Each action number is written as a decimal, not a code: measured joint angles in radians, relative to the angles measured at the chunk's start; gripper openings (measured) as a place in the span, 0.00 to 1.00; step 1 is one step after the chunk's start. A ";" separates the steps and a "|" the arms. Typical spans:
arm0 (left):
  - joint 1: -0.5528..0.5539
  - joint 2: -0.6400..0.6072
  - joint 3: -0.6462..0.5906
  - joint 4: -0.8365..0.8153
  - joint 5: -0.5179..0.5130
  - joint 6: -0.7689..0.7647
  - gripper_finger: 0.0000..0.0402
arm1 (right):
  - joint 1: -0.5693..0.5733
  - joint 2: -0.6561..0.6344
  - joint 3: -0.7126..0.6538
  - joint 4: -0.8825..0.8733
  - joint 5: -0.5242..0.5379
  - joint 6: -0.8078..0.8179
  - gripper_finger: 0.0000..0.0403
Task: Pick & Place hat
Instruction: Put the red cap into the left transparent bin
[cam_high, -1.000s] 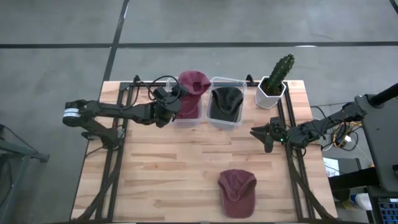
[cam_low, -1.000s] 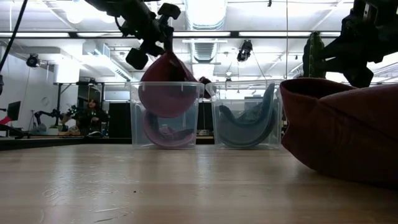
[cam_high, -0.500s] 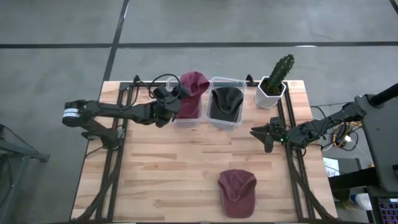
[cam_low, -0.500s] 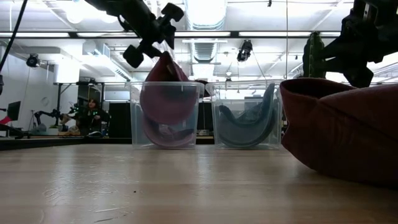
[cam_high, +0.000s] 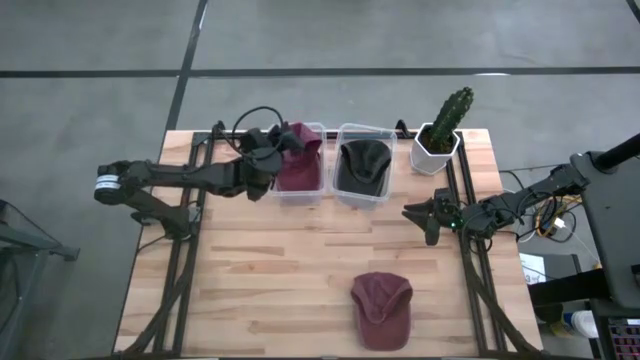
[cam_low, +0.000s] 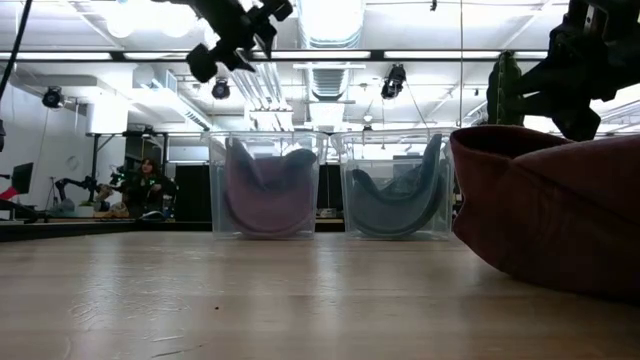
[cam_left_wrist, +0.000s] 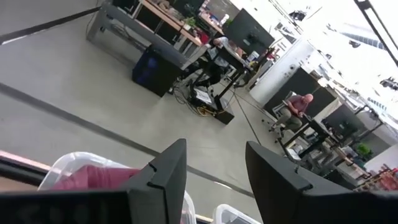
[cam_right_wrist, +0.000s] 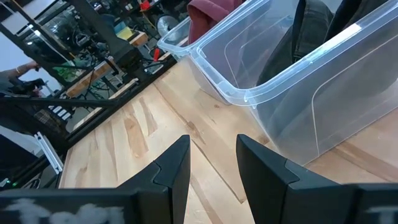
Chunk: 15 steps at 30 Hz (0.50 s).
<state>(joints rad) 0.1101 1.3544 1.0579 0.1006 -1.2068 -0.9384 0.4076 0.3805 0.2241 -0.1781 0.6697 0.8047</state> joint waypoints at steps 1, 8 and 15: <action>0.000 0.000 0.006 -0.001 0.002 0.014 0.39 | 0.000 0.000 0.000 0.000 0.000 0.000 0.31; -0.002 0.000 0.042 -0.004 0.128 0.222 0.39 | 0.000 0.000 0.000 0.000 0.000 0.000 0.31; -0.041 -0.012 0.066 -0.027 0.381 0.461 0.39 | 0.000 0.001 0.000 -0.002 -0.062 0.005 0.30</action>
<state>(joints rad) 0.0695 1.3425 1.1237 0.0739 -0.8263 -0.4772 0.4076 0.3813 0.2245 -0.1799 0.6074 0.8097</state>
